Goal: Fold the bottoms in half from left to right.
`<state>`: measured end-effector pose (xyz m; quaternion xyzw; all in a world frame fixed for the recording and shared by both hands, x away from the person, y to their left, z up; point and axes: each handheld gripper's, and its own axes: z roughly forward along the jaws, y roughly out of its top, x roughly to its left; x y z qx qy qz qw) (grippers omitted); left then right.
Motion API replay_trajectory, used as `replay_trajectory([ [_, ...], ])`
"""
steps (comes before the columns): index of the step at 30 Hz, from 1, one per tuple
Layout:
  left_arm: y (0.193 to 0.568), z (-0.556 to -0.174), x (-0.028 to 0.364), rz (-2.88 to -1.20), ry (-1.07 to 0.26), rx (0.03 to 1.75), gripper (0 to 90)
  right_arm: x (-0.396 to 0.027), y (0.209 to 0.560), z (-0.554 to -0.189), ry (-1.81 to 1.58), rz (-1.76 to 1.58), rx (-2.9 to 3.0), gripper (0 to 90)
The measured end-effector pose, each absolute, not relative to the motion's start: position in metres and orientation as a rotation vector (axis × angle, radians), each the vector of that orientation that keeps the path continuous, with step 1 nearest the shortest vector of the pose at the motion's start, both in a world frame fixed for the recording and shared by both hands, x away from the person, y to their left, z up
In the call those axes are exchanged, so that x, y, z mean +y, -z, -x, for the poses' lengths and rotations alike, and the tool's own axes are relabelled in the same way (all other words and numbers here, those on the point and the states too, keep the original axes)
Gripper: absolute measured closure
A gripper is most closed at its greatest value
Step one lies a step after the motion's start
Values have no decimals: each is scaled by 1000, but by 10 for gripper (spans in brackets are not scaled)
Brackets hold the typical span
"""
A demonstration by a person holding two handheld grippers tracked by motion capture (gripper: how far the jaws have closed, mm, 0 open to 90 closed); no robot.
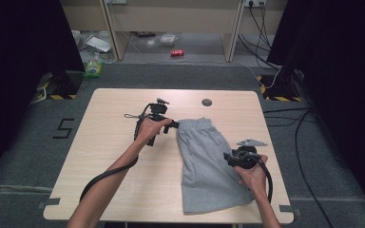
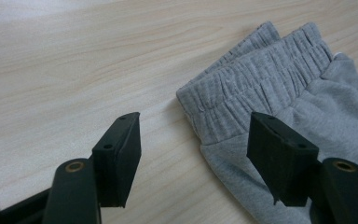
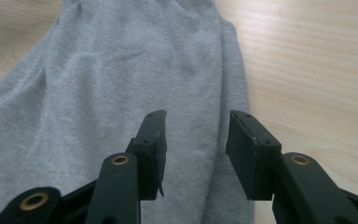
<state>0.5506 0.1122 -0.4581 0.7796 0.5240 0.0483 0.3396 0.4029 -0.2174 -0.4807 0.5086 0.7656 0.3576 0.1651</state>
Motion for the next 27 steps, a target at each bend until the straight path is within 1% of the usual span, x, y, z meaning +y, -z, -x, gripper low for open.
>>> replay_trajectory([
  [3,458,-551,114,-2032,-126,1366,344,-217,488,-411,-1017,-1491,2203,584],
  [5,458,-551,116,-2029,-125,1368,343,-218,493,-416,-1002,-1502,2213,607],
  [7,458,-552,117,-2030,-124,1369,341,-221,496,-419,-1035,-1516,2222,649],
  [11,459,-553,120,-2024,-125,1381,340,-223,500,-424,-1062,-1520,2248,798],
  [14,460,-553,120,-2024,-124,1385,341,-223,499,-423,-1054,-1515,2251,852],
  [22,458,-553,116,-2027,-124,1375,340,-235,478,-422,-1095,-1499,2153,861],
  [24,458,-553,115,-2029,-123,1372,340,-238,478,-425,-1081,-1518,2147,861],
  [27,459,-553,112,-2031,-124,1370,340,-242,489,-431,-1028,-1544,2157,859],
])
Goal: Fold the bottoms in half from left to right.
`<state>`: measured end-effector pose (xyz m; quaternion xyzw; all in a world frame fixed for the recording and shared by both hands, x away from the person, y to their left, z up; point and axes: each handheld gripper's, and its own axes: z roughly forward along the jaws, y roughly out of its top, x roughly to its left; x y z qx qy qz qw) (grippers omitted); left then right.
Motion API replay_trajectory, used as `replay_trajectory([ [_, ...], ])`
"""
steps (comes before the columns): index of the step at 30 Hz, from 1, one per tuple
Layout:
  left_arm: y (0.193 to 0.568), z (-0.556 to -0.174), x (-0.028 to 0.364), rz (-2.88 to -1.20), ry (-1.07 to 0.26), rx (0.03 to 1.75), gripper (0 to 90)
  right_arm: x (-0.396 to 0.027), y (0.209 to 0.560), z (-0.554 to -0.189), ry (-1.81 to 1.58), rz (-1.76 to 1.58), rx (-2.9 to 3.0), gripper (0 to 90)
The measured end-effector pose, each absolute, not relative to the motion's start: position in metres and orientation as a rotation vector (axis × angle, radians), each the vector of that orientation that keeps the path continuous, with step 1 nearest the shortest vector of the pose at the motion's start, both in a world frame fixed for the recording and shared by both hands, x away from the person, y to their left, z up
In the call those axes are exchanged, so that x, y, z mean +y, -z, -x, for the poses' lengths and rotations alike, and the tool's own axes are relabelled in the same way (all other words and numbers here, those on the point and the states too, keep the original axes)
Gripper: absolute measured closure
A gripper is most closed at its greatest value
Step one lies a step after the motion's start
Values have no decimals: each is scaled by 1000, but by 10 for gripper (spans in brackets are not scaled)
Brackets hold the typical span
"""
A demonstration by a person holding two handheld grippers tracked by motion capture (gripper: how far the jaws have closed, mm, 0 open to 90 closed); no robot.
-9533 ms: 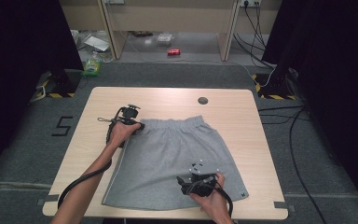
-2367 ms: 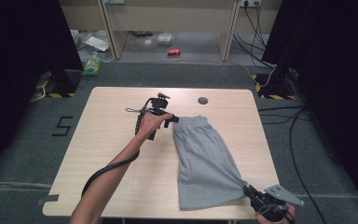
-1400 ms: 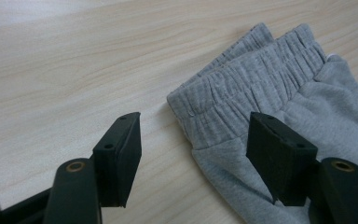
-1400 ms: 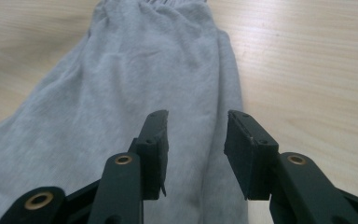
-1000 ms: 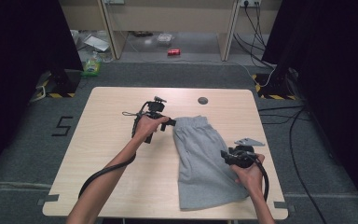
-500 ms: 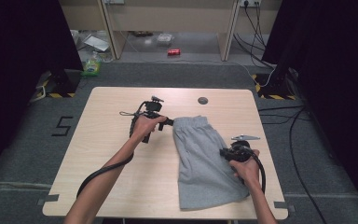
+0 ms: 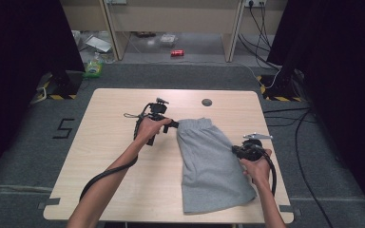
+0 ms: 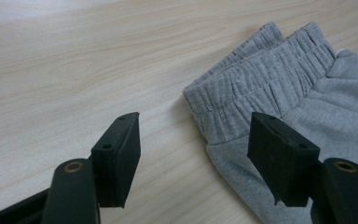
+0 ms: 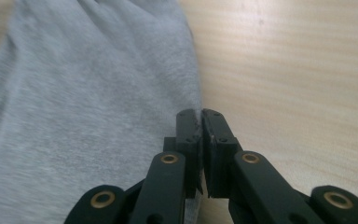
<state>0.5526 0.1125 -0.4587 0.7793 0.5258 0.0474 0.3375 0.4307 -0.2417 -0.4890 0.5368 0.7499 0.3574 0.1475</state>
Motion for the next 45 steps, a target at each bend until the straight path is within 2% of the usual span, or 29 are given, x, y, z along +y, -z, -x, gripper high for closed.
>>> replay_trajectory([
  [4,460,-553,112,-2032,-121,1375,341,-243,495,-432,-1015,-1553,2163,844],
  [9,463,-553,110,-2032,-113,1372,341,-243,480,-421,-1006,-1519,2113,720],
  [15,467,-551,106,-2033,-92,1363,347,-241,467,-400,-1038,-1475,2089,636],
  [30,479,-546,89,-2071,-92,1338,431,-206,462,-351,-1147,-1341,2199,583],
  [37,486,-547,74,-2124,-195,1320,522,-182,466,-327,-1173,-1261,2291,568],
  [45,486,-558,65,-2158,-279,1314,538,-147,478,-298,-1196,-1148,2392,563],
])
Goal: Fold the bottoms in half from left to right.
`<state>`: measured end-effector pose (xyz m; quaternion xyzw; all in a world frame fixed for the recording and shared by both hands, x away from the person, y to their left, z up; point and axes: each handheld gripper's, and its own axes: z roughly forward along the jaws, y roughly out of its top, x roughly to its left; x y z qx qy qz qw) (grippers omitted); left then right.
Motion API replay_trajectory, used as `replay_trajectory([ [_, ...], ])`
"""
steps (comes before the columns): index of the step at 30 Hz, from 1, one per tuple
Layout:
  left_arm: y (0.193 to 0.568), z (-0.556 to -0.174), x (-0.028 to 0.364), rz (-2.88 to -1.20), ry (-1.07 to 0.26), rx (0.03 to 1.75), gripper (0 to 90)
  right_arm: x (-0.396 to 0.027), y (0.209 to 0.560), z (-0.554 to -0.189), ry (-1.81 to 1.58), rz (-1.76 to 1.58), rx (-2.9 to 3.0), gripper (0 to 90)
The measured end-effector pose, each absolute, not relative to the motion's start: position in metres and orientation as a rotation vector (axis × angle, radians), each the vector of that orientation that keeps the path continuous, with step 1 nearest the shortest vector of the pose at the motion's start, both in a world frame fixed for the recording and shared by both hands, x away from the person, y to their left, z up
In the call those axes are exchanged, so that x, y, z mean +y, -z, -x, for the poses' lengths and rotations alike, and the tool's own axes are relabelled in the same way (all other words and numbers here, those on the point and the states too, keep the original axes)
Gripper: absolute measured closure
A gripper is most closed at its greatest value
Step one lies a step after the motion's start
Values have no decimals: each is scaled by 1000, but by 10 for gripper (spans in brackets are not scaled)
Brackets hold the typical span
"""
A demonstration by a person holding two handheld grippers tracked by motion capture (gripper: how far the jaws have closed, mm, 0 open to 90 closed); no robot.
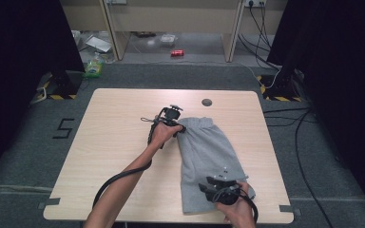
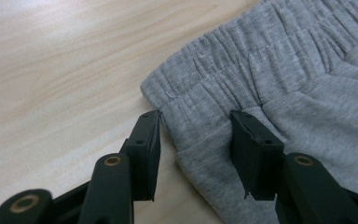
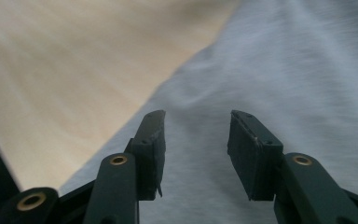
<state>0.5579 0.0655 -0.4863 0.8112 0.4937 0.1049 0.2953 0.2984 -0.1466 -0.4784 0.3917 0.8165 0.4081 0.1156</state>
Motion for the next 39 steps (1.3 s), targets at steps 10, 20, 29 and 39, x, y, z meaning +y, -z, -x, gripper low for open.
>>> replay_trajectory([
  [10,488,-566,61,-2159,-307,1319,523,-103,501,-285,-1174,-1041,2525,537],
  [20,487,-569,60,-2181,-326,1301,509,-79,510,-277,-1092,-893,2561,612],
  [29,484,-573,63,-2232,-371,1254,504,-73,510,-276,-1090,-882,2578,853],
  [39,485,-573,68,-2233,-402,1262,480,-59,512,-271,-1136,-898,2572,753],
])
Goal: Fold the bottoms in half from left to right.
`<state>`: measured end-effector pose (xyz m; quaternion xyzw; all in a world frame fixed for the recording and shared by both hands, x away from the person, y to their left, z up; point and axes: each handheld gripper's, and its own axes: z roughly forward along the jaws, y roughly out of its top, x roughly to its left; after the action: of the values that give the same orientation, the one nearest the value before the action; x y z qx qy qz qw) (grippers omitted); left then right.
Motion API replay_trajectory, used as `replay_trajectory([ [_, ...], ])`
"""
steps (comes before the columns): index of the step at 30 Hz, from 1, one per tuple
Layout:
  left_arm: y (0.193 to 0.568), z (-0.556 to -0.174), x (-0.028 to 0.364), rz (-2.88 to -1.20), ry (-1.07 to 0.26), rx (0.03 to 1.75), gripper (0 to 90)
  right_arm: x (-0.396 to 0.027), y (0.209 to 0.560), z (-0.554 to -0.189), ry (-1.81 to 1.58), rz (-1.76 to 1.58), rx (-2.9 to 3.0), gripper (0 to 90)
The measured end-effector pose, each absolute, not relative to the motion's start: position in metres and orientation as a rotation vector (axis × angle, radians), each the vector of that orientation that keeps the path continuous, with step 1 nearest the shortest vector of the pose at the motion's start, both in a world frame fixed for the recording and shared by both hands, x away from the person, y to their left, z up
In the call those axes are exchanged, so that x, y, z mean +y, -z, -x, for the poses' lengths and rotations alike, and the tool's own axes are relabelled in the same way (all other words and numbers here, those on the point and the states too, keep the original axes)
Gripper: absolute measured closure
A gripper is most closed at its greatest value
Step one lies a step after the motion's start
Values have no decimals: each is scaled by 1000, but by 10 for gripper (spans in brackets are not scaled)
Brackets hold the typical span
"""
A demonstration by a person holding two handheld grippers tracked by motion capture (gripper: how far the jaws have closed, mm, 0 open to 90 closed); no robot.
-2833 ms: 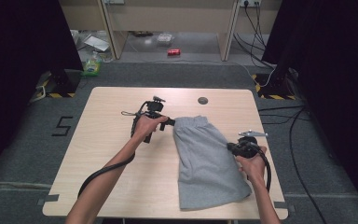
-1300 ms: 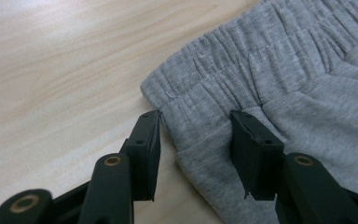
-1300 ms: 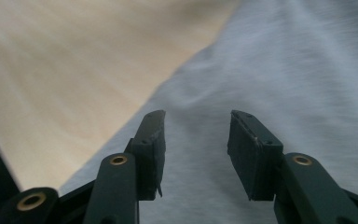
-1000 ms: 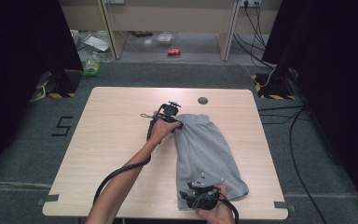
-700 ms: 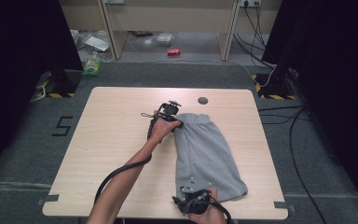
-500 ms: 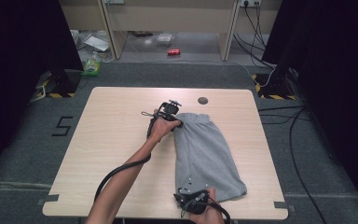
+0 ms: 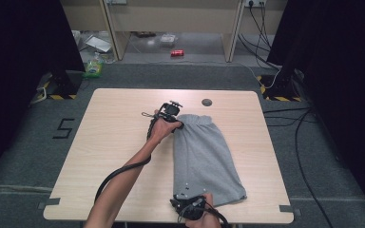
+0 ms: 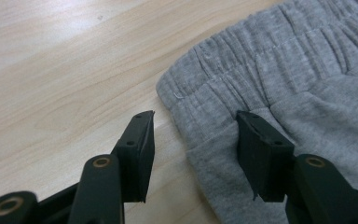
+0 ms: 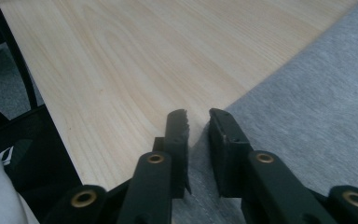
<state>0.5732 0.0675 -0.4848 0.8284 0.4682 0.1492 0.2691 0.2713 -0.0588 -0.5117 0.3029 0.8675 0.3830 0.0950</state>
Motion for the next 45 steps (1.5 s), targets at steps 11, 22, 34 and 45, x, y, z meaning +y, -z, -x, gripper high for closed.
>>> replay_trajectory([
  [11,485,-570,69,-2221,-416,1251,471,-62,511,-257,-1176,-945,2585,670],
  [22,480,-561,76,-2161,-370,1246,419,-82,489,-258,-1302,-1009,2492,626],
  [34,473,-552,88,-2148,-328,1250,387,-142,477,-299,-1187,-1146,2304,581],
  [45,480,-547,90,-2142,-291,1269,388,-152,482,-298,-1155,-1185,2293,560],
])
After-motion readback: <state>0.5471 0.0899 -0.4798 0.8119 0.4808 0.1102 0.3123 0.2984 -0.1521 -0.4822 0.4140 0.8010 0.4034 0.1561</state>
